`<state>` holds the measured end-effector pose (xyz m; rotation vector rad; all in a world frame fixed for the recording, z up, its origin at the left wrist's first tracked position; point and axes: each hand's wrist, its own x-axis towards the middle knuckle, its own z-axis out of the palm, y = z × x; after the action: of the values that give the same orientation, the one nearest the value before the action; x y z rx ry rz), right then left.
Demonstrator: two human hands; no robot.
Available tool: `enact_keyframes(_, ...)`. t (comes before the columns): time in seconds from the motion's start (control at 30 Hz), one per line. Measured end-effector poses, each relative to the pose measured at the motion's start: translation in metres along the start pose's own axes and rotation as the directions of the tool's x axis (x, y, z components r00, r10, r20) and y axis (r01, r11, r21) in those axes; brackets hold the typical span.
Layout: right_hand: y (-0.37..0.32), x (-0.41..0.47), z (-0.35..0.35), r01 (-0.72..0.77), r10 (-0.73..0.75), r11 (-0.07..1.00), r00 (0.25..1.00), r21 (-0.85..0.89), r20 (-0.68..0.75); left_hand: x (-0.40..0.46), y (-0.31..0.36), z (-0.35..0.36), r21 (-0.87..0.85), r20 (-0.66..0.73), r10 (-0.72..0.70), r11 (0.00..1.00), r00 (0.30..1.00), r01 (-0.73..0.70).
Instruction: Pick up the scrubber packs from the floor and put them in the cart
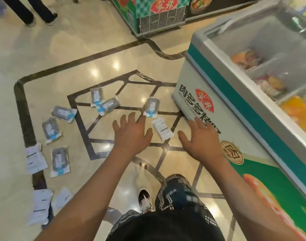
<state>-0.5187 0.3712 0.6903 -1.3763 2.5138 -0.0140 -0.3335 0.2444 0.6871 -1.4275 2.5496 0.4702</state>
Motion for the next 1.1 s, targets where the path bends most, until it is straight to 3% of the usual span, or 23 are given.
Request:
enact_keyframes(0.27, 0.027, 0.179, 0.02, 0.01, -0.009, 1.0, 0.998, -0.004, 0.067, 0.179, 0.019, 0.003, 0.095, 0.074, -0.026, 0.995, 0.997, 0.019)
enact_keyframes(0.5, 0.049, 0.32, 0.067, 0.059, -0.039, 0.996, 0.967, -0.073, 0.252, 0.328, 0.019, 0.037, 0.099, 0.209, -0.127, 0.989, 0.97, 0.109)
enact_keyframes(0.63, 0.048, 0.389, 0.119, 0.004, 0.008, 1.0, 0.904, -0.028, 0.427, 0.41, 0.008, 0.095, 0.064, 0.328, -0.199, 0.98, 0.924, 0.189)
enact_keyframes(0.77, 0.048, 0.462, 0.218, -0.012, 0.009, 1.0, 0.856, 0.003, 0.518, 0.499, -0.011, 0.192, 0.075, 0.407, -0.163, 0.987, 0.899, 0.145)
enact_keyframes(1.1, 0.069, 0.597, 0.585, -0.092, 0.126, 0.992, 0.707, -0.086, 0.696, 0.723, -0.068, 0.517, 0.105, 0.443, -0.056, 0.994, 0.895, 0.01)
